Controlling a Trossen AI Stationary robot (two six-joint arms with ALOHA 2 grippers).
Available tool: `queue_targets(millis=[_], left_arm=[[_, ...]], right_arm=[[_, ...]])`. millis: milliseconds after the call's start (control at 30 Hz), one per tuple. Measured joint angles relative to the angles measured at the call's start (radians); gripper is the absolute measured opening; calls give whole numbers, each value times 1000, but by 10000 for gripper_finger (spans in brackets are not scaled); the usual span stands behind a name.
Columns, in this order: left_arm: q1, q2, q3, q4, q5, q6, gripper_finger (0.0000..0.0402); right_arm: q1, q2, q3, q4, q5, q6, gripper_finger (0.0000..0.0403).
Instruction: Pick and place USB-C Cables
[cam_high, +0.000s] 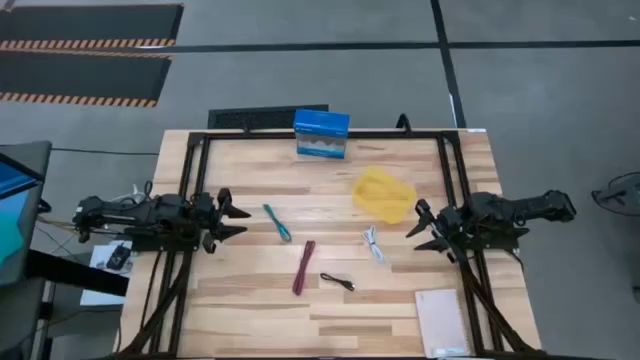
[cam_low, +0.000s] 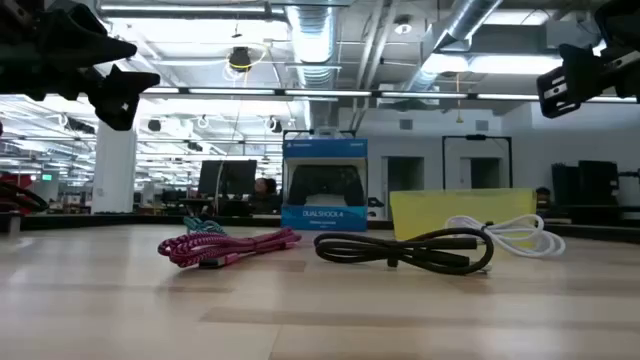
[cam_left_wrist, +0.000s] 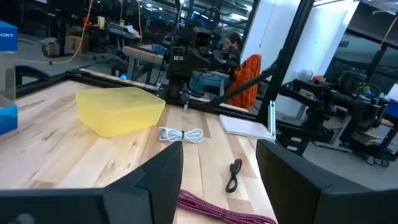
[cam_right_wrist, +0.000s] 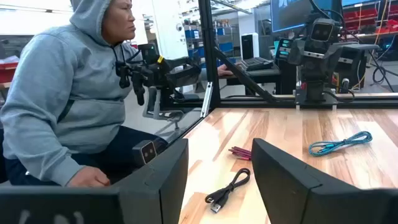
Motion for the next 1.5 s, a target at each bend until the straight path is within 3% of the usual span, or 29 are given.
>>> queue_targets(millis=[1367, 1500], left_arm=[[0, 0, 0, 0, 0, 0, 194], [0, 0, 0, 0, 0, 0, 194]], right_arm=[[0, 0, 0, 0, 0, -2, 200], [-2, 0, 0, 0, 0, -112, 200]])
